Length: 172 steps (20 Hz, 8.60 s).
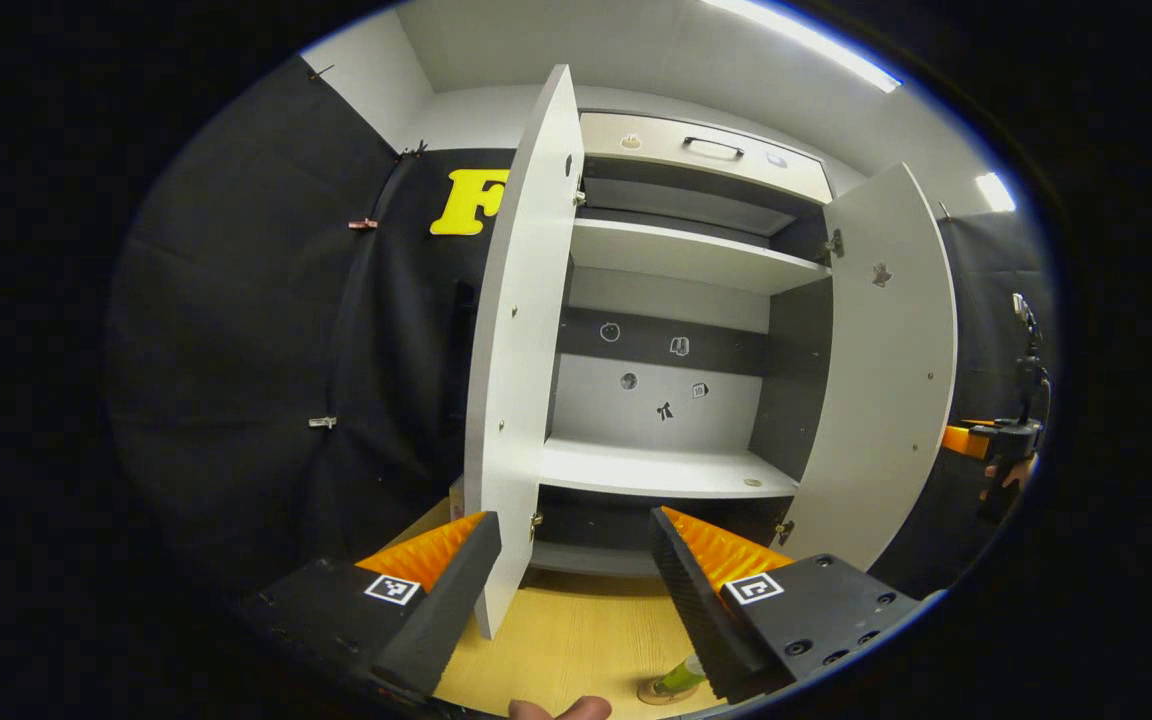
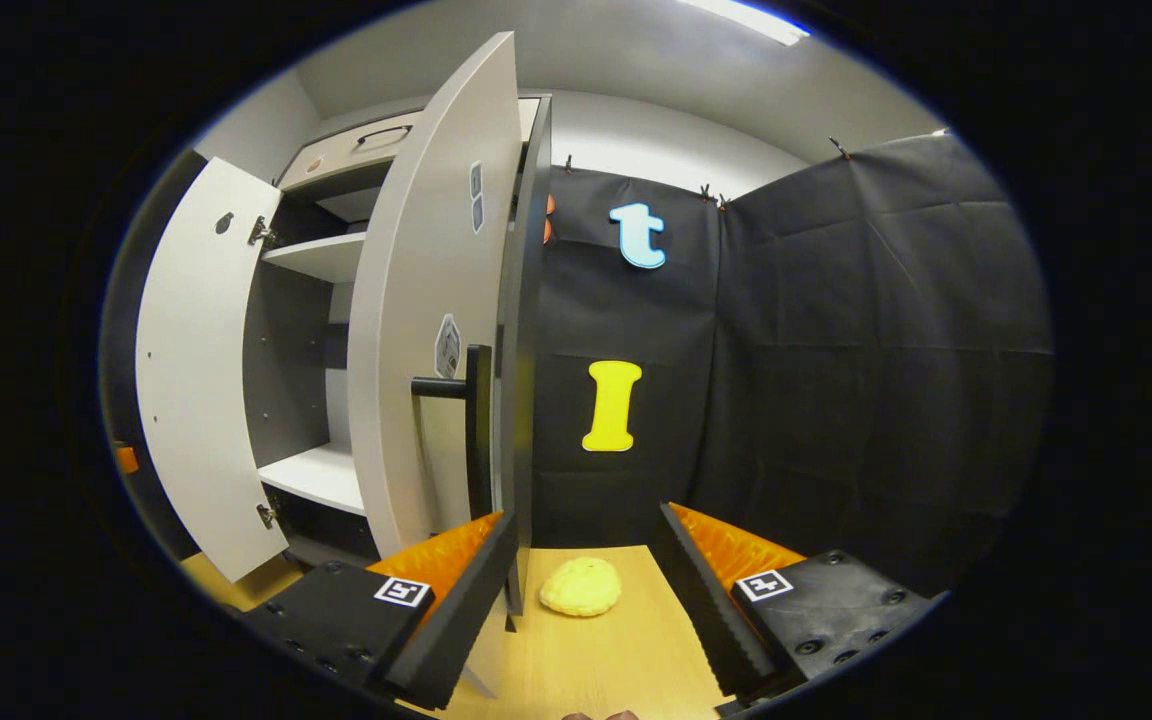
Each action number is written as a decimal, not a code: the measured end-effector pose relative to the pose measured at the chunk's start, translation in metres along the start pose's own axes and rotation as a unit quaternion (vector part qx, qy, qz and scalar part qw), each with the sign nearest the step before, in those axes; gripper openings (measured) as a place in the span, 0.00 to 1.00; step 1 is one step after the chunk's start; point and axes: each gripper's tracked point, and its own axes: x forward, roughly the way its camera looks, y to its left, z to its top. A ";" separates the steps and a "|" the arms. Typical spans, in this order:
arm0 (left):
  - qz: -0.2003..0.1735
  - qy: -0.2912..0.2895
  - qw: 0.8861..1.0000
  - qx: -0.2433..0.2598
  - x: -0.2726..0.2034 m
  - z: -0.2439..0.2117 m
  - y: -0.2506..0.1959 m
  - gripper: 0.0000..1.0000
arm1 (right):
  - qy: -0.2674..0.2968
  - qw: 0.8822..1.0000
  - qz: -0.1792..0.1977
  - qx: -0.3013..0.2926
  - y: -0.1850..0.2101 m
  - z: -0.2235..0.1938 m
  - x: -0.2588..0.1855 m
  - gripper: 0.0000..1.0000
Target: Grasp the bottle in the cabinet with the left hand and place it on the coaster, then close the right door with the right hand and the left door with the left hand.
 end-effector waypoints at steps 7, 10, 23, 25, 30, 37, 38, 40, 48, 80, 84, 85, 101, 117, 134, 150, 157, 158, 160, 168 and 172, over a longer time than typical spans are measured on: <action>0.003 -0.004 1.000 0.021 -0.006 0.001 0.008 0.95 | 0.002 1.000 0.009 0.021 0.023 -0.005 -0.006 0.95; 0.003 -0.005 1.000 0.018 -0.009 0.001 0.009 0.95 | -0.004 0.999 0.031 0.009 0.050 -0.004 -0.009 0.96; 0.024 -0.010 0.999 0.018 -0.015 0.002 0.041 0.95 | -0.002 0.991 0.134 0.003 0.169 -0.010 0.012 0.96; 0.028 -0.013 0.999 0.019 -0.011 0.004 0.047 0.95 | -0.005 0.990 0.142 -0.006 0.186 -0.012 0.022 0.95; 0.039 -0.011 0.999 0.021 -0.013 0.004 0.061 0.95 | -0.004 0.989 0.150 -0.003 0.219 -0.015 0.047 0.95; 0.058 -0.012 0.998 0.029 -0.017 0.011 0.092 0.95 | -0.002 0.989 0.148 -0.003 0.242 -0.017 0.072 0.95; 0.060 -0.013 0.998 0.029 -0.017 0.014 0.096 0.95 | -0.003 0.989 0.147 -0.005 0.245 -0.018 0.075 0.95; 0.065 -0.015 0.997 0.031 -0.019 0.020 0.107 0.95 | -0.004 0.989 0.145 -0.006 0.249 -0.018 0.082 0.95; 0.099 -0.031 0.993 0.059 0.001 0.046 0.147 0.95 | 0.013 0.992 0.128 -0.004 0.258 -0.018 0.089 0.95; -0.023 -0.020 0.999 0.031 0.085 0.021 -0.034 0.95 | 0.011 0.994 0.108 0.017 0.140 -0.004 -0.012 0.98; -0.032 -0.011 0.999 0.034 0.097 0.017 -0.052 0.92 | 0.012 0.993 0.116 0.020 0.139 -0.003 -0.007 0.98; -0.026 -0.011 0.999 0.038 0.098 0.017 -0.053 0.95 | 0.013 0.993 0.118 0.019 0.139 -0.004 -0.006 0.98; -0.047 -0.004 0.998 0.035 0.144 0.015 -0.092 0.95 | 0.016 0.991 0.129 0.012 0.139 -0.008 0.021 0.98; -0.042 -0.003 0.998 0.043 0.094 0.030 -0.088 0.95 | 0.004 0.995 0.101 0.013 0.134 0.001 0.010 0.98; -0.023 -0.021 0.997 0.067 -0.013 0.052 -0.038 0.95 | -0.029 0.996 0.086 0.011 0.155 0.024 -0.055 0.98; -0.032 -0.025 0.998 0.057 -0.030 0.044 -0.034 0.95 | -0.044 0.996 0.061 -0.042 0.162 0.017 -0.080 0.98; -0.015 -0.027 0.998 0.063 -0.034 0.038 -0.023 0.95 | -0.027 0.996 0.083 -0.022 0.185 0.009 -0.081 0.98; -0.013 -0.028 0.997 0.065 -0.035 0.037 -0.022 0.95 | -0.025 0.996 0.084 -0.016 0.187 0.010 -0.081 0.98; -0.013 -0.027 0.997 0.064 -0.035 0.037 -0.021 0.95 | -0.023 0.996 0.086 -0.007 0.190 0.011 -0.080 0.98; -0.017 -0.031 0.997 0.066 -0.037 0.040 -0.024 0.95 | -0.025 0.996 0.084 0.003 0.192 0.014 -0.084 0.98; -0.019 -0.033 0.997 0.071 -0.038 0.041 -0.026 0.95 | -0.027 0.996 0.084 0.004 0.191 0.015 -0.084 0.98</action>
